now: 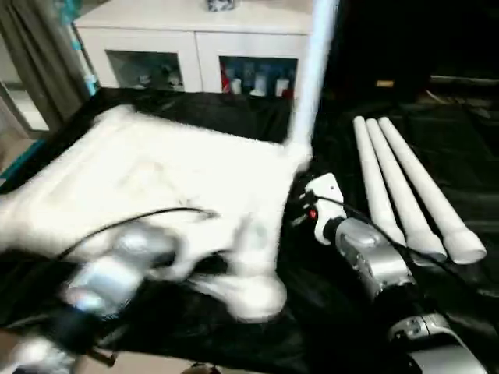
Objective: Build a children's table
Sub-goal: Rotate table base
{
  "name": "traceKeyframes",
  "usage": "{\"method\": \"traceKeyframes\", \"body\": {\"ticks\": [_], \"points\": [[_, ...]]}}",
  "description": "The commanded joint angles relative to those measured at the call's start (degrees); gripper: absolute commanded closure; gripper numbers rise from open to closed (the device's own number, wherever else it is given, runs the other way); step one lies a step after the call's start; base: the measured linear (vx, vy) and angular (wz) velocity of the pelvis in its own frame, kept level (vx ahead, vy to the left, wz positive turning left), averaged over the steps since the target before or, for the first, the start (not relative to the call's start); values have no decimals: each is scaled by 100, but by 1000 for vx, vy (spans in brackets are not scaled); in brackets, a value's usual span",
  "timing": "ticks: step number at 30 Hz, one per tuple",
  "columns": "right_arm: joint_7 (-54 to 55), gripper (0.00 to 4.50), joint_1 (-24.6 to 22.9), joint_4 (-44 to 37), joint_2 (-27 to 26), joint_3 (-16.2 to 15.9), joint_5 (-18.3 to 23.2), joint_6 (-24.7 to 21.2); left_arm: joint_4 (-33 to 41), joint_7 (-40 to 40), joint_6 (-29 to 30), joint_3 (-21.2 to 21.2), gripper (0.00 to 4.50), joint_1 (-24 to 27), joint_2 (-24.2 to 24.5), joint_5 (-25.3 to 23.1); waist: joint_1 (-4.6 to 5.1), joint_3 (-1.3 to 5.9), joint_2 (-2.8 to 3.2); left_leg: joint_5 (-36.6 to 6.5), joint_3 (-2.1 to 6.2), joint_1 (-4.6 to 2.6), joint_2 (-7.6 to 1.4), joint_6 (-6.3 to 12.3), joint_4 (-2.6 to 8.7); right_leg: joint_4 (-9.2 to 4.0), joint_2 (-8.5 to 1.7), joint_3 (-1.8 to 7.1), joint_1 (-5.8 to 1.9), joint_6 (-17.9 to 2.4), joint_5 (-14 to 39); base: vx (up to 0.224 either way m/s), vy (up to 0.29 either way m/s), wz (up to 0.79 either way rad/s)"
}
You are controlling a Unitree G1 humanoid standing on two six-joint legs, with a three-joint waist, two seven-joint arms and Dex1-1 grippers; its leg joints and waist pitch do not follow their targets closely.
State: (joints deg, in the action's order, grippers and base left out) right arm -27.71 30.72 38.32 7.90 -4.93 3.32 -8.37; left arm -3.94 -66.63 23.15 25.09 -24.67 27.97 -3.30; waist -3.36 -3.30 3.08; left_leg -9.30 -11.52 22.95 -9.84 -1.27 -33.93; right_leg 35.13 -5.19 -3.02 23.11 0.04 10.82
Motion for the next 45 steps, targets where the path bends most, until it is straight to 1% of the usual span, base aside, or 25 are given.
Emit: {"method": "traceKeyframes", "body": {"ticks": [1,2,3,4,5,6,7,8,9,16,21,26,29,30,31,32,33,34,36,37,40,41,42,43,45], "points": [[-36,448,62,-61,-64,-115,-9,56,-357,360,-348,-69,450,-306,-204,-88,-15,441,64,-1454,164,-175,-252,-101,396,-374,-298,212,-248,-1392,414,0,0,0],[-19,448,45,-74,-51,-104,-15,60,-664,619,-530,-102,450,-469,-392,-177,-9,459,62,-1408,162,-182,-270,-77,388,-344,-308,222,-262,-1442,275,0,0,0],[32,448,1,-108,-18,-72,-28,69,-1415,1291,-908,-196,450,-885,-828,-372,-3,420,98,-1433,167,-141,-237,-17,394,-386,-285,202,-263,-1421,369,0,0,0],[44,448,-8,-116,-11,-64,-30,71,-1539,1414,-955,-213,450,-959,-888,-399,-13,445,64,-1638,158,-220,-265,-56,375,-405,-301,211,-249,-1409,545,0,0,0],[67,448,-38,-153,9,-45,-30,66,-1846,1715,-1122,-239,450,-1145,-1021,-487,-26,448,95,-1620,170,-205,-260,-48,369,-404,-317,210,-266,-1402,584,0,0,0],[74,448,-48,-169,17,-40,-30,62,-1937,1804,-1183,-242,450,-1200,-1053,-517,-28,451,71,-1523,191,-150,-266,-32,381,-393,-335,200,-316,-1383,620,0,0,0],[95,448,-70,-201,36,-26,-33,61,-2145,2011,-1304,-253,450,-1320,-1119,-587,6,431,64,-1441,194,-106,-250,34,389,-411,-317,188,-318,-1334,637,0,0,0],[113,448,-86,-223,51,-3,-41,70,-2341,2200,-1423,-235,450,-1427,-1155,-667,5,446,86,-1415,208,-100,-248,38,379,-380,-317,177,-336,-1321,633,0,0,0],[127,448,-100,-246,63,21,-46,74,-2504,2331,-1531,-208,450,-1511,-1175,-729,-2,466,89,-1408,198,-137,-262,69,362,-405,-327,184,-314,-1314,628,0,0,0],[298,448,-203,-505,198,155,-79,51,-3236,3000,-2099,-315,450,-1873,-1506,-785,-55,481,102,-1165,186,-136,-281,295,324,-373,-327,163,-301,-1530,323,0,0,0],[624,448,-248,-947,331,347,-122,-93,-3717,3741,-2546,-642,450,-2116,-1806,-689,-81,477,82,-1224,184,-142,-276,279,322,-393,-318,160,-303,-1440,430,0,0,0],[954,448,-208,-1549,463,631,-113,-422,-3025,3537,-2371,-1032,450,-1845,-1975,-107,-120,462,58,-1096,181,-122,-288,371,321,-384,-343,162,-302,-1465,512,0,0,0],[1315,448,-78,-1937,674,627,-497,-1055,-1848,2962,-1808,-1014,450,-1290,-1918,273,-130,470,58,-871,174,-101,-283,442,309,-369,-327,159,-299,-1458,498,0,0,0],[1315,448,-78,-1937,674,627,-497,-1055,-1848,2962,-1808,-1014,450,-1290,-1918,273,-125,482,63,-821,174,-103,-280,458,295,-353,-319,162,-299,-1453,475,0,0,0],[1150,433,-20,-2041,751,675,-334,-1359,-1501,2968,-1605,-1054,450,-1110,-1889,334,-119,478,44,-904,156,-126,-277,464,288,-362,-316,167,-293,-1438,588,0,0,0],[1152,423,-4,-2056,765,699,-312,-1425,-1433,2973,-1534,-1079,429,-1078,-1875,356,-118,463,51,-939,163,-111,-276,472,298,-392,-322,168,-291,-1398,703,0,0,0],[1181,423,100,-2154,854,858,-177,-1870,-1002,3016,-1067,-1250,429,-871,-1776,499,-111,460,49,-1012,167,-138,-293,397,307,-372,-318,167,-295,-1378,838,0,0,0],[1248,405,129,-2175,880,907,-164,-2032,-951,3069,-933,-1323,409,-835,-1733,523,-109,446,48,-1064,160,-145,-290,367,317,-408,-297,165,-255,-1328,1017,0,0,0],[1361,397,185,-2155,924,939,-216,-2246,-883,3099,-711,-1405,406,-765,-1607,506,-95,422,55,-1284,157,-165,-276,220,338,-456,-284,170,-227,-1196,1366,0,0,0],[1466,384,253,-2131,965,993,-243,-2479,-703,3001,-473,-1436,390,-610,-1401,548,-80,419,-1,-1368,159,-175,-274,131,347,-465,-287,172,-228,-1115,1516,0,0,0],[1539,357,315,-2105,1006,1037,-263,-2674,-493,2844,-266,-1442,363,-443,-1210,634,-63,424,48,-1346,170,-174,-270,11,364,-453,-280,178,-208,-1021,1509,0,0,0],[1580,349,410,-2006,1089,1071,-298,-2865,-179,2478,-52,-1369,357,-195,-930,795,-49,424,-39,-1313,160,-173,-274,8,365,-450,-279,182,-212,-1030,1459,0,0,0],[1589,340,440,-1993,1113,1082,-321,-2951,-24,2337,60,-1345,346,-98,-840,834,-70,438,-5,-1271,195,-163,-280,5,368,-408,-313,178,-231,-1071,1435,0,0,0],[1581,331,515,-1927,1189,1085,-371,-3122,289,2002,197,-1264,333,103,-611,918,-43,445,20,-1133,183,-159,-281,1,360,-384,-297,176,-225,-1092,1288,0,0,0],[1585,313,592,-1864,1276,1103,-414,-3251,575,1736,295,-1217,318,269,-427,1025,-18,433,-5,-1071,150,-172,-267,30,345,-394,-272,187,-205,-1127,1138,0,0,0]]}}
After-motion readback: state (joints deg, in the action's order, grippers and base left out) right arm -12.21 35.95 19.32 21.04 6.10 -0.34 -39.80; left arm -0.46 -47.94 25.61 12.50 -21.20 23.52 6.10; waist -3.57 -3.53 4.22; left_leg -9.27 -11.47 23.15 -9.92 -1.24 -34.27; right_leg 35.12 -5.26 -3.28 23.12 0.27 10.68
